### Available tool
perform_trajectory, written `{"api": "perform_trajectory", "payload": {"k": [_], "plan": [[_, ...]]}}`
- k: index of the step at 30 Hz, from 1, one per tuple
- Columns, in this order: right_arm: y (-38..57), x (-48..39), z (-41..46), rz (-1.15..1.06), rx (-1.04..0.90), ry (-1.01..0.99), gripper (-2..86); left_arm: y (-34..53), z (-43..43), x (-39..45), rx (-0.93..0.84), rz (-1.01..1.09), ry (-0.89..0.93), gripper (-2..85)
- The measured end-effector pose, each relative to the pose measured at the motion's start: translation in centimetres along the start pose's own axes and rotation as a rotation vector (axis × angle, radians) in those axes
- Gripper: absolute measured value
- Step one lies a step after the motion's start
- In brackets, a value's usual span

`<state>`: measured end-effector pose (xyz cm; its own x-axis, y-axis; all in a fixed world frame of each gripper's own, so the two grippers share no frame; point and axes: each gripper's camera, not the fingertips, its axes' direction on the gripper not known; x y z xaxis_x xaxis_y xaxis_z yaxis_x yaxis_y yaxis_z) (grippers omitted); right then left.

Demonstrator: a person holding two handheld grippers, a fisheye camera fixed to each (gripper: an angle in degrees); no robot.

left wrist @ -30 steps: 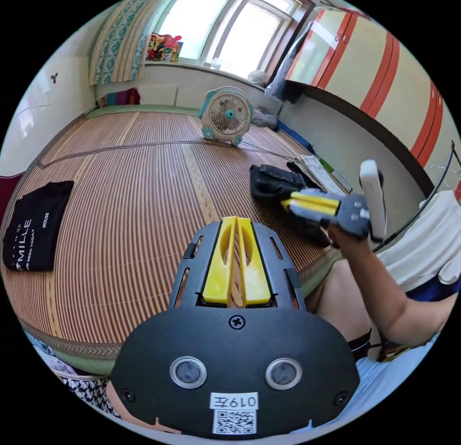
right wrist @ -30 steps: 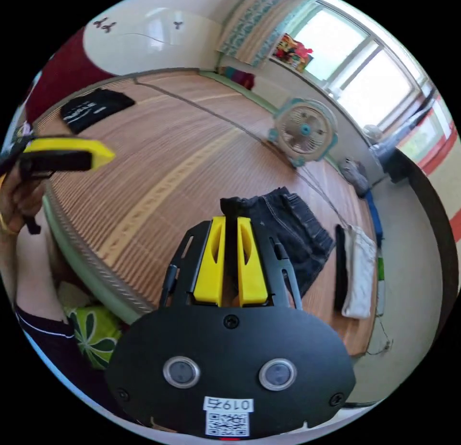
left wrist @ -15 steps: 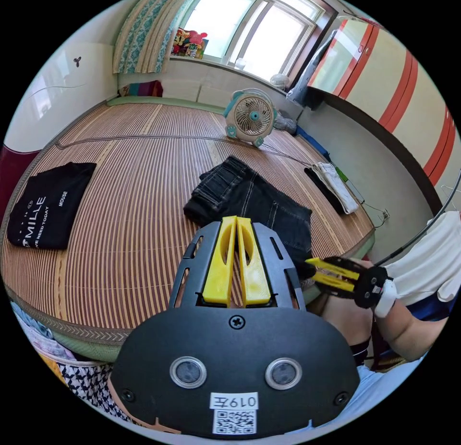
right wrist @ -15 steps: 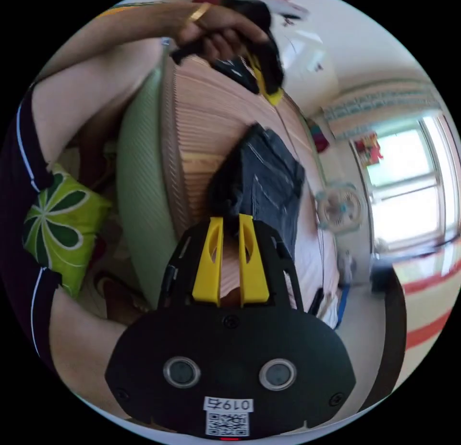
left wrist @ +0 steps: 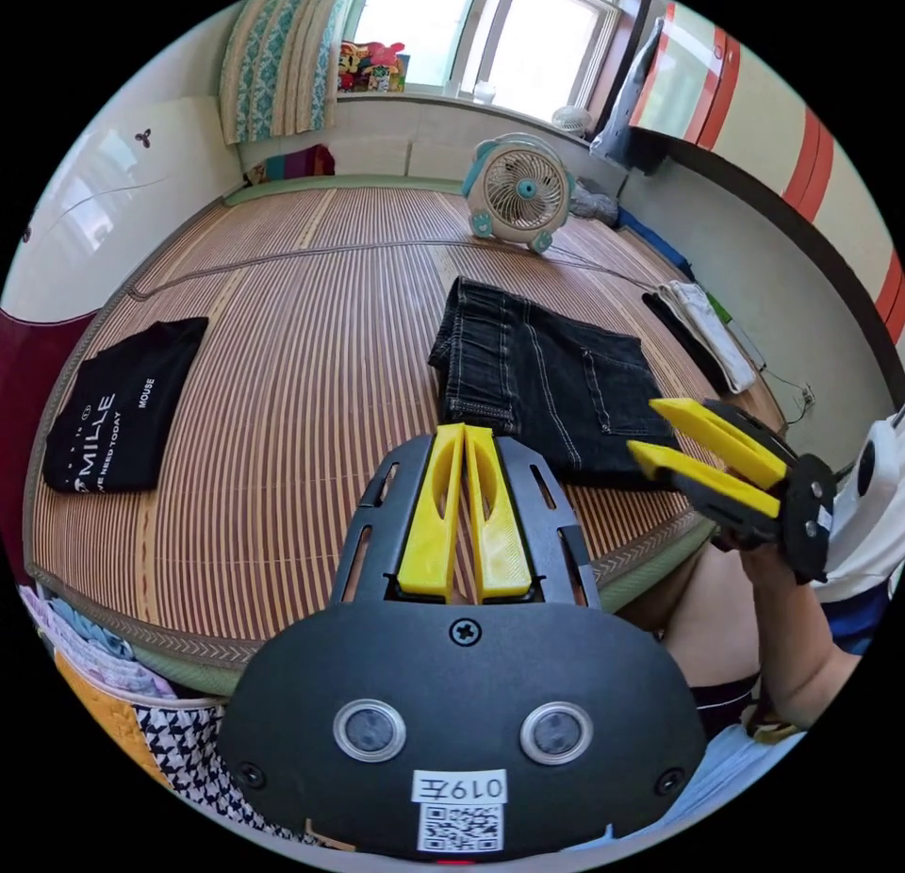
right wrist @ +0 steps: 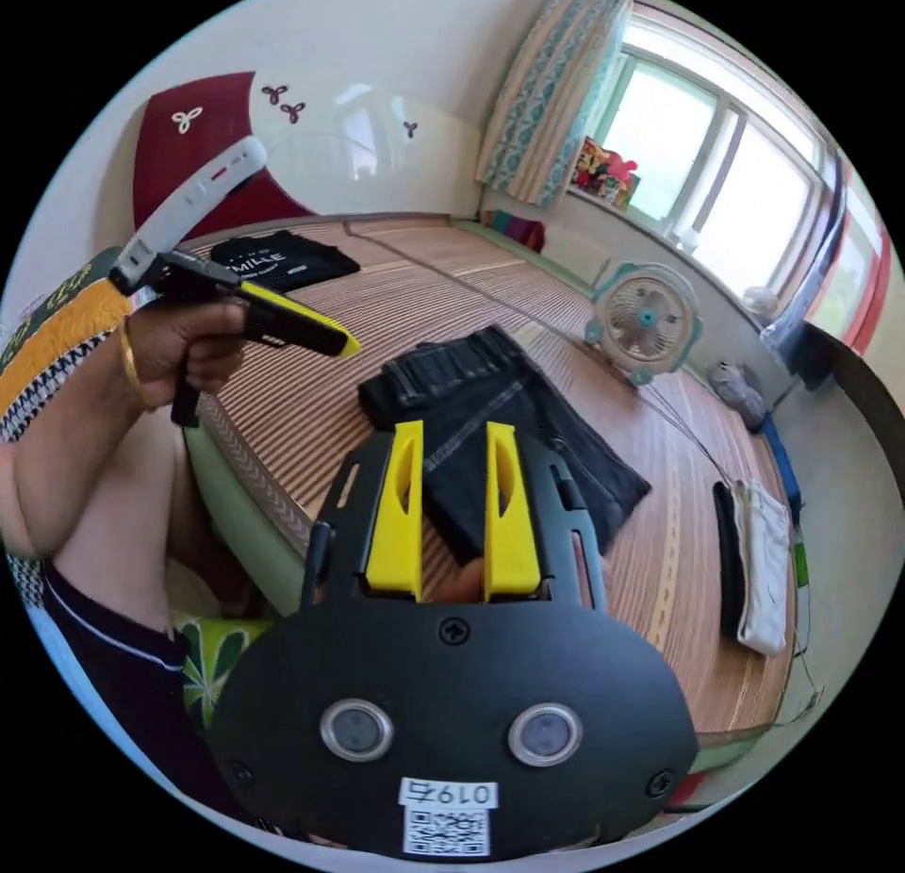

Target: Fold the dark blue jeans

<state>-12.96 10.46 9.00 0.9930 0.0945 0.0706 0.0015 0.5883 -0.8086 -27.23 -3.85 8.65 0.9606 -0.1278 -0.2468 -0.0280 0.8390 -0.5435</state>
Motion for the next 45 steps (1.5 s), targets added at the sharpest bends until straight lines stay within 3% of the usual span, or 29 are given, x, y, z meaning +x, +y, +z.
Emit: {"api": "perform_trajectory", "payload": {"k": [4, 7, 11, 16, 21, 28, 30, 32, 37, 45], "plan": [[-3.0, -2.5, 4.0, -0.003, -0.1, -0.028, 12.0, 0.3, -0.6, -0.6, 0.033, -0.026, 0.004, 0.8], [-3.6, -3.8, 6.7, -0.057, -0.188, 0.163, 10.3, 0.5, -0.9, -1.3, 0.047, -0.051, 0.022, 0.8], [-3.4, -0.9, 5.5, -0.026, -0.183, 0.031, 6.0, 0.8, -0.5, -1.3, 0.048, -0.065, 0.096, 0.8], [-2.0, 7.7, -1.6, 0.208, 0.016, -0.092, 3.1, 0.9, 0.7, 0.3, 0.022, -0.033, 0.112, 0.8], [5.3, 20.8, -11.9, 0.517, 0.201, 0.044, 1.3, 1.4, 2.6, 3.5, 0.026, 0.027, 0.112, 0.8], [17.5, 31.7, -17.1, 0.797, 0.123, 0.271, 0.2, 2.2, 5.1, 8.3, 0.024, 0.117, 0.037, 0.9], [23.6, 36.3, -16.9, 1.089, 0.105, 0.204, 0.0, 2.5, 6.0, 10.1, 0.006, 0.164, -0.03, 0.9], [27.2, 38.8, -16.1, 1.234, 0.041, 0.185, -0.3, 2.8, 6.6, 11.1, 0.005, 0.189, -0.061, 1.0], [28.9, 39.4, -16.8, 1.194, -0.04, 0.202, -0.3, 4.0, 6.3, 13.9, 0.093, 0.279, 0.035, 1.3], [24.6, 34.6, -18.4, 0.946, 0.067, 0.212, 6.0, 5.7, 8.5, 25.0, 0.082, 0.734, 0.09, 5.7]]}}
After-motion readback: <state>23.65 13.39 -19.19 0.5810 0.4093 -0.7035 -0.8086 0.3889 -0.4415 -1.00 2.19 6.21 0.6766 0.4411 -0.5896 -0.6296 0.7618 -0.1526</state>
